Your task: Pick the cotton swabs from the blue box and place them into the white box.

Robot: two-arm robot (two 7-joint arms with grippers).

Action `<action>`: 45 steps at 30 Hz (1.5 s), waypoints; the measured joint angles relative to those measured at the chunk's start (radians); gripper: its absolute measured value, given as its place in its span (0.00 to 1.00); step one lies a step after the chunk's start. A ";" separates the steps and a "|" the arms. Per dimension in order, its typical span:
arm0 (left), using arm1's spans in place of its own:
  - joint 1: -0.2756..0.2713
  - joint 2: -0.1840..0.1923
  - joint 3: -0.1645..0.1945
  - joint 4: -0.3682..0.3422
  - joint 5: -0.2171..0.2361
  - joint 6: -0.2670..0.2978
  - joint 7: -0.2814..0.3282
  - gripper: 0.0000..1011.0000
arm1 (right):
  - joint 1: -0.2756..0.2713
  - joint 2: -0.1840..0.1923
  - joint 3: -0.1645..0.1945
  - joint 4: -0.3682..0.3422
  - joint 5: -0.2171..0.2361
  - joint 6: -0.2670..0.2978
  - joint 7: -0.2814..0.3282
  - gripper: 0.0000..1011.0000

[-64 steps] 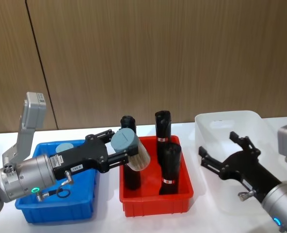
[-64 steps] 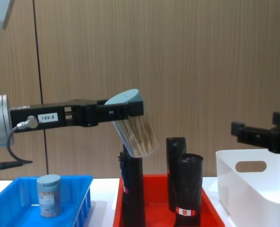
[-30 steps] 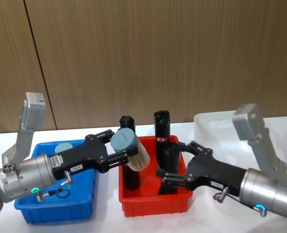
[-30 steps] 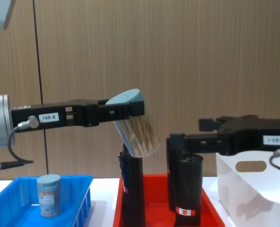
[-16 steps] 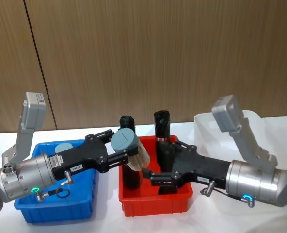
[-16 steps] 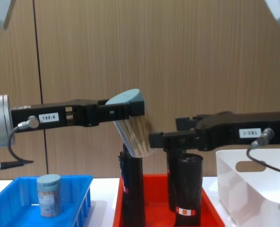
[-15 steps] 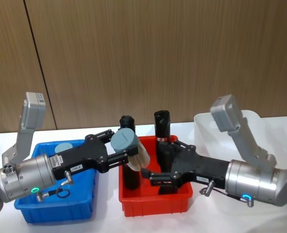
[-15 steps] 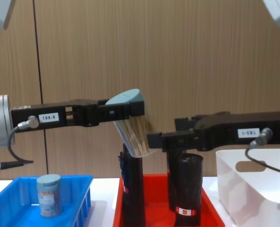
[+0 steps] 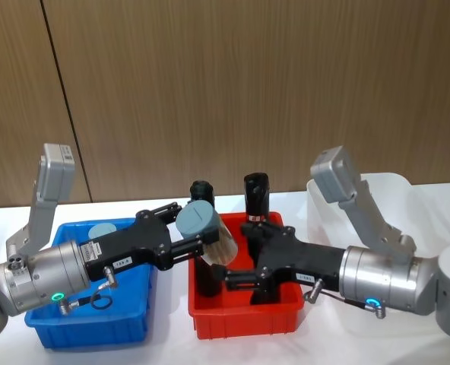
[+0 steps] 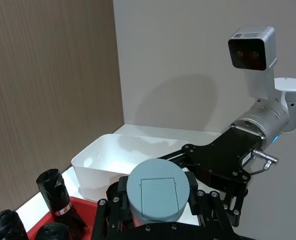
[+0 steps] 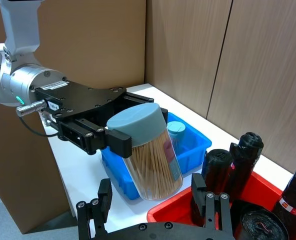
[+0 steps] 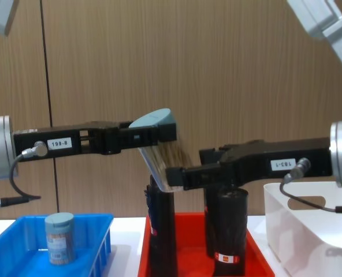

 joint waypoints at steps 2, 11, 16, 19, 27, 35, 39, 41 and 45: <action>0.000 0.000 0.000 0.000 0.000 0.000 0.000 0.66 | 0.005 -0.003 -0.003 0.006 -0.003 0.000 -0.001 0.99; 0.000 0.000 0.000 0.000 0.000 0.000 0.000 0.66 | 0.028 -0.020 -0.017 0.032 -0.019 0.000 -0.011 0.99; 0.000 0.000 0.000 0.000 0.000 0.000 0.000 0.66 | 0.041 -0.029 -0.026 0.044 -0.028 0.001 -0.015 0.99; 0.000 0.000 0.000 0.000 0.000 0.000 0.000 0.66 | 0.047 -0.033 -0.031 0.050 -0.032 0.002 -0.017 0.99; 0.000 0.000 0.000 0.000 0.000 0.000 0.000 0.66 | 0.058 -0.041 -0.042 0.062 -0.044 0.003 -0.019 0.99; 0.000 0.000 0.000 0.000 0.000 0.000 0.000 0.66 | 0.066 -0.045 -0.053 0.070 -0.051 0.005 -0.019 0.96; 0.000 0.000 0.000 0.000 0.000 0.000 0.000 0.66 | 0.068 -0.046 -0.056 0.071 -0.055 0.005 -0.019 0.88; 0.000 0.000 0.000 0.000 0.000 0.000 0.000 0.67 | 0.069 -0.045 -0.057 0.072 -0.056 0.005 -0.019 0.85; 0.000 0.000 0.000 0.000 0.000 0.000 0.000 0.76 | 0.071 -0.045 -0.060 0.072 -0.057 0.005 -0.019 0.74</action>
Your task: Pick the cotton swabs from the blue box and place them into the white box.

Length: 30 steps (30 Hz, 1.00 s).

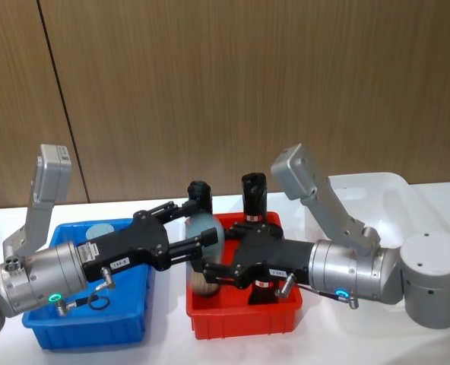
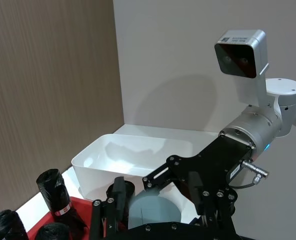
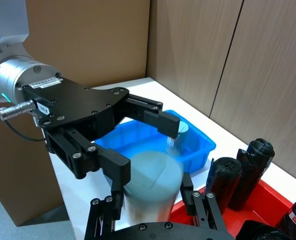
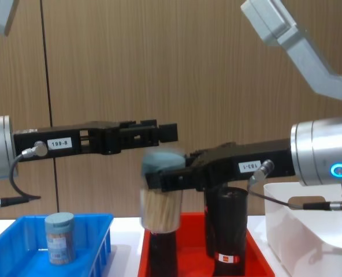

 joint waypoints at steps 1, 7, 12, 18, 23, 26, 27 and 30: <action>0.000 0.000 0.000 0.000 0.000 0.000 0.000 0.79 | 0.000 0.001 -0.001 0.000 -0.001 0.000 0.000 0.70; 0.000 0.000 0.000 0.000 0.000 0.000 0.000 0.95 | 0.001 0.003 -0.003 0.000 0.001 -0.002 0.000 0.64; 0.000 0.000 0.000 0.000 0.000 0.000 0.000 0.99 | 0.001 0.008 -0.004 -0.003 0.003 -0.004 -0.002 0.64; 0.000 0.000 0.000 0.000 0.000 0.000 0.000 0.99 | 0.000 0.015 -0.005 -0.006 0.010 -0.008 -0.006 0.64; 0.000 0.000 0.000 0.000 0.000 0.000 0.000 0.99 | -0.002 0.022 -0.003 -0.007 0.012 -0.013 -0.012 0.64; 0.000 0.000 0.000 0.000 0.000 0.000 0.000 0.99 | -0.005 0.029 0.001 -0.007 0.015 -0.018 -0.019 0.64; 0.000 0.000 0.000 0.000 0.000 0.000 0.000 0.99 | -0.006 0.031 0.003 -0.007 0.017 -0.020 -0.023 0.64; 0.000 0.000 0.000 0.000 0.000 0.000 0.000 0.99 | -0.010 0.040 0.009 -0.006 0.020 -0.026 -0.034 0.64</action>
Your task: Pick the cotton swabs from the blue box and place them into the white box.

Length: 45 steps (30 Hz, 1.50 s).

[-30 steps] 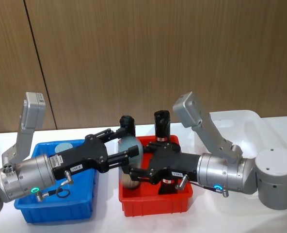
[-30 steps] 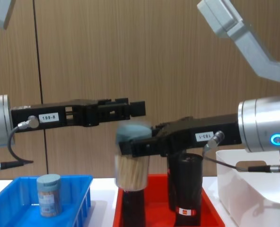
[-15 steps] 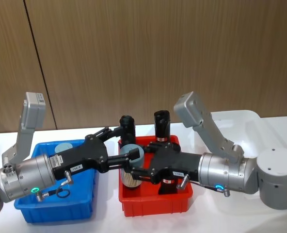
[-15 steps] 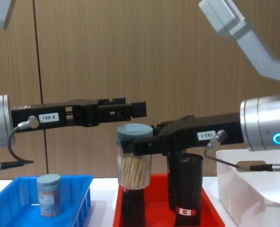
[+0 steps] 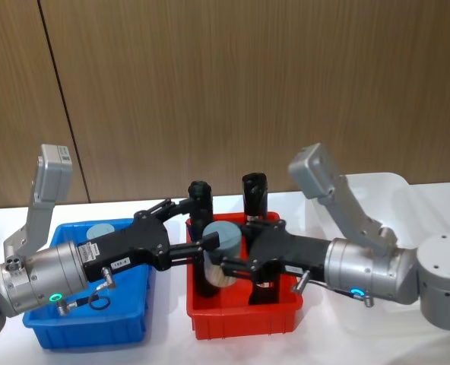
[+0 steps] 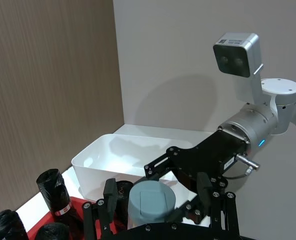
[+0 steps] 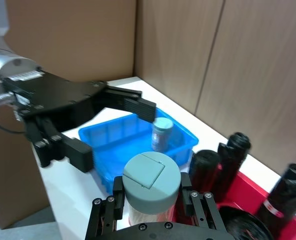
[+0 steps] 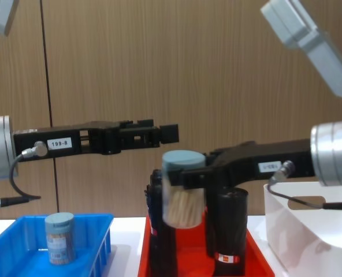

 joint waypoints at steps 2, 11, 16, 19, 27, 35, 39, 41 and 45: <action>0.000 0.000 0.000 0.000 0.000 0.000 0.000 0.99 | -0.003 0.008 0.006 0.002 0.006 -0.006 -0.012 0.64; 0.000 0.000 0.000 0.000 0.000 0.000 0.000 0.99 | -0.019 0.054 0.047 0.013 0.035 -0.036 -0.066 0.64; 0.000 0.000 0.000 0.000 0.000 0.000 0.000 0.99 | -0.023 0.081 0.074 0.020 0.053 -0.053 -0.093 0.64; 0.000 0.000 0.000 0.000 0.000 0.000 0.000 0.99 | -0.024 0.099 0.094 0.027 0.066 -0.066 -0.111 0.64; 0.000 0.000 0.000 0.000 0.000 0.000 0.000 0.99 | -0.015 0.140 0.140 0.058 0.088 -0.093 -0.148 0.64; 0.000 0.000 0.000 0.000 0.000 0.000 0.000 0.99 | 0.006 0.171 0.177 0.101 0.091 -0.123 -0.175 0.64; 0.000 0.000 0.000 0.000 0.000 0.000 0.000 0.99 | 0.015 0.180 0.186 0.124 0.077 -0.136 -0.185 0.64; 0.000 0.000 0.000 0.000 0.000 0.000 0.000 0.99 | 0.022 0.183 0.190 0.143 0.067 -0.144 -0.190 0.64; 0.000 0.000 0.000 0.000 0.000 0.000 0.000 0.99 | 0.034 0.186 0.193 0.173 0.052 -0.153 -0.196 0.64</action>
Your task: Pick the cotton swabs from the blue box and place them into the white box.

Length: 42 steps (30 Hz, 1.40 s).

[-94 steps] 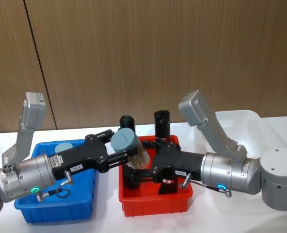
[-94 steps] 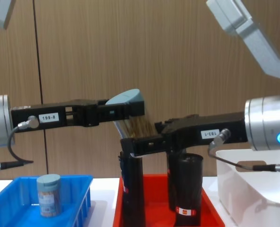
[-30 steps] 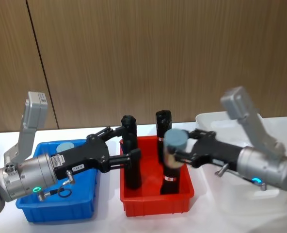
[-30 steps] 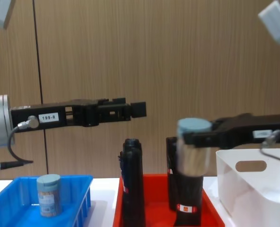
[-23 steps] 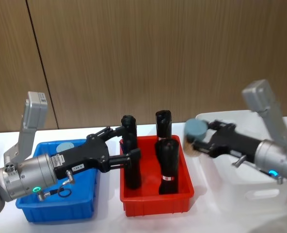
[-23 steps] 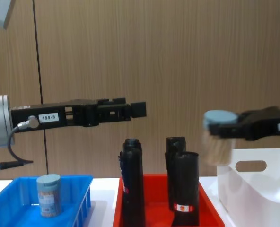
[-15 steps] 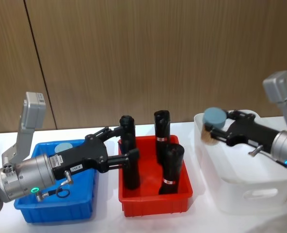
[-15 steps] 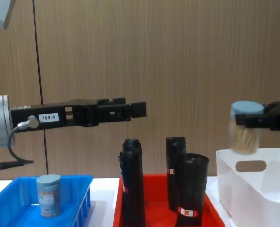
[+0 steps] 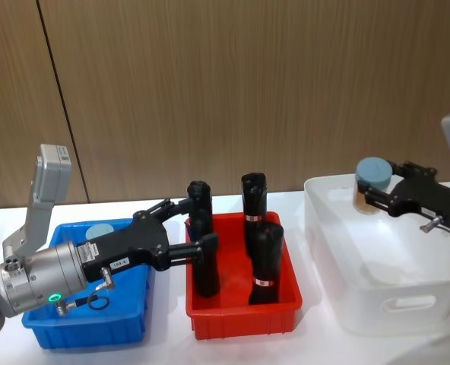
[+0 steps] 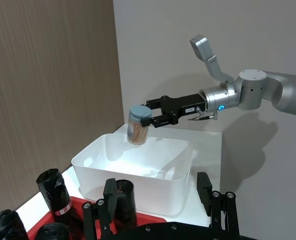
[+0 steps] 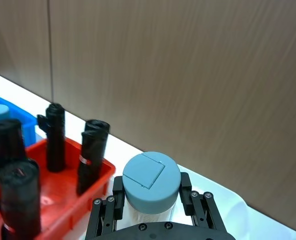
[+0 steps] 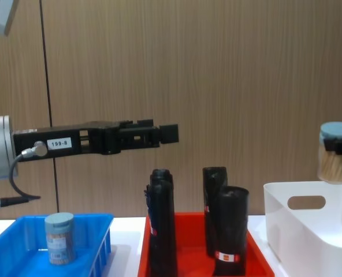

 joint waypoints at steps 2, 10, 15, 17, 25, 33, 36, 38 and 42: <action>0.000 0.000 0.000 0.000 0.000 0.000 0.000 0.99 | 0.008 0.000 0.001 0.023 -0.008 -0.004 -0.004 0.64; 0.000 0.000 0.000 0.000 0.000 0.000 0.000 0.99 | 0.031 -0.004 -0.002 0.089 -0.024 -0.013 -0.009 0.81; 0.000 0.000 0.000 0.000 0.000 0.000 0.000 0.99 | 0.042 -0.008 -0.006 0.121 -0.030 -0.018 -0.011 0.95; 0.000 0.000 0.000 0.000 0.000 0.000 0.000 0.99 | 0.045 -0.010 -0.008 0.129 -0.030 -0.020 -0.011 0.99; 0.000 0.000 0.000 0.000 0.000 0.000 0.000 0.99 | 0.050 -0.013 -0.012 0.145 -0.030 -0.024 -0.012 0.99; 0.003 0.000 0.002 -0.002 0.004 0.000 0.009 0.99 | 0.043 -0.015 -0.013 0.137 -0.030 -0.027 -0.019 0.99; 0.009 -0.002 0.005 -0.011 0.013 -0.002 0.035 0.99 | 0.028 -0.018 -0.013 0.119 -0.026 -0.031 -0.033 0.99; 0.012 -0.003 0.007 -0.015 0.018 -0.004 0.049 0.99 | 0.011 -0.021 -0.014 0.099 -0.021 -0.035 -0.047 0.99; 0.024 -0.006 0.015 -0.034 0.041 -0.007 0.107 0.99 | -0.023 -0.028 -0.017 0.060 -0.013 -0.043 -0.077 0.99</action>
